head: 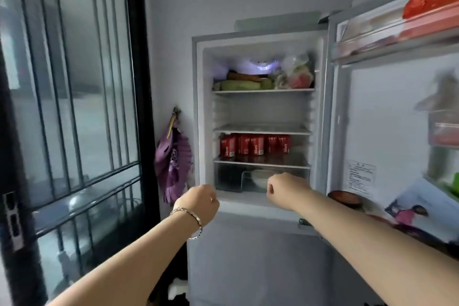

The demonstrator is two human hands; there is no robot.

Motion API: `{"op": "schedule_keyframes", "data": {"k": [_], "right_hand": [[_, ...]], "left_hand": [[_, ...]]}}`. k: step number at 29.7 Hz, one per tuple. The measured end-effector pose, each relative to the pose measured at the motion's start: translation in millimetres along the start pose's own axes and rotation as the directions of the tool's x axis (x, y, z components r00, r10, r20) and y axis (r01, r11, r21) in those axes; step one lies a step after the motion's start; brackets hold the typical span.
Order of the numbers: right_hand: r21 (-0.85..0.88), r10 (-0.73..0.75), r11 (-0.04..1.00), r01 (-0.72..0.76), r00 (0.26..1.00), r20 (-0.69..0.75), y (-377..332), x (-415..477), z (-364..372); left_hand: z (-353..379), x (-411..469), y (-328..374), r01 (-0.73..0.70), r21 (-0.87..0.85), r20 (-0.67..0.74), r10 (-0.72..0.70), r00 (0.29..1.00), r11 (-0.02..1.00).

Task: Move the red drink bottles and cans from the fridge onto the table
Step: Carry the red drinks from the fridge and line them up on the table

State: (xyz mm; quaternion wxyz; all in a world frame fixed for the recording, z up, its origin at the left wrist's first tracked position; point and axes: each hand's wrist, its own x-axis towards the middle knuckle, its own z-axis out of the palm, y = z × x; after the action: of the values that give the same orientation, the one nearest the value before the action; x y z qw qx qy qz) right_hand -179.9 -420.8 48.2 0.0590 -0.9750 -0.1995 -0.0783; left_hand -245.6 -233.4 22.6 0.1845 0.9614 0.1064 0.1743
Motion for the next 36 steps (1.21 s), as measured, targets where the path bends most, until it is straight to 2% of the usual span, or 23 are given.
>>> {"op": "schedule_keyframes", "data": {"k": [7, 12, 16, 22, 26, 29, 31, 34, 36], "right_hand": [[0.182, 0.109, 0.978, -0.100, 0.993, -0.041, 16.4, 117.3, 32.1], [0.251, 0.098, 0.964, -0.084, 0.994, -0.043, 29.1, 215.6, 74.5], [0.381, 0.059, 0.924, -0.047, 0.998, -0.021, 34.8, 304.6, 101.1], [0.678, 0.027, 0.735, -0.006, 0.999, -0.020, 23.8, 456.8, 142.9], [0.862, 0.112, 0.504, -0.053, 0.994, -0.004, 2.9, 519.1, 166.4], [0.913, 0.257, 0.398, -0.091, 0.966, -0.016, -4.0, 540.1, 173.5], [0.893, 0.338, 0.437, -0.108, 0.940, -0.052, -6.3, 541.0, 174.0], [0.840, 0.298, 0.535, -0.090, 0.950, -0.088, -11.2, 530.7, 171.8], [0.868, 0.248, 0.495, -0.041, 0.964, -0.096, -11.8, 514.6, 172.1]], "left_hand": [[41.7, 128.6, -12.6, -0.059, 0.036, 0.022, 0.059, 0.998, 0.998], [84.1, 215.9, -28.4, -0.048, -0.007, -0.012, 0.048, 0.999, 0.999], [114.0, 288.9, -33.7, -0.025, -0.005, -0.029, 0.025, 0.999, 1.000], [142.6, 367.1, -35.2, 0.033, -0.113, -0.031, -0.037, 0.999, 0.993], [156.0, 388.8, -48.6, 0.055, -0.144, -0.014, -0.057, 0.998, 0.988], [156.5, 399.7, -55.7, 0.049, -0.191, -0.054, -0.060, 0.997, 0.980], [155.2, 403.9, -58.3, 0.040, -0.224, -0.093, -0.062, 0.994, 0.974], [152.5, 404.3, -59.8, -0.015, -0.311, -0.146, -0.032, 0.989, 0.950], [147.6, 401.5, -60.0, -0.048, -0.371, -0.178, -0.020, 0.984, 0.927]]}}
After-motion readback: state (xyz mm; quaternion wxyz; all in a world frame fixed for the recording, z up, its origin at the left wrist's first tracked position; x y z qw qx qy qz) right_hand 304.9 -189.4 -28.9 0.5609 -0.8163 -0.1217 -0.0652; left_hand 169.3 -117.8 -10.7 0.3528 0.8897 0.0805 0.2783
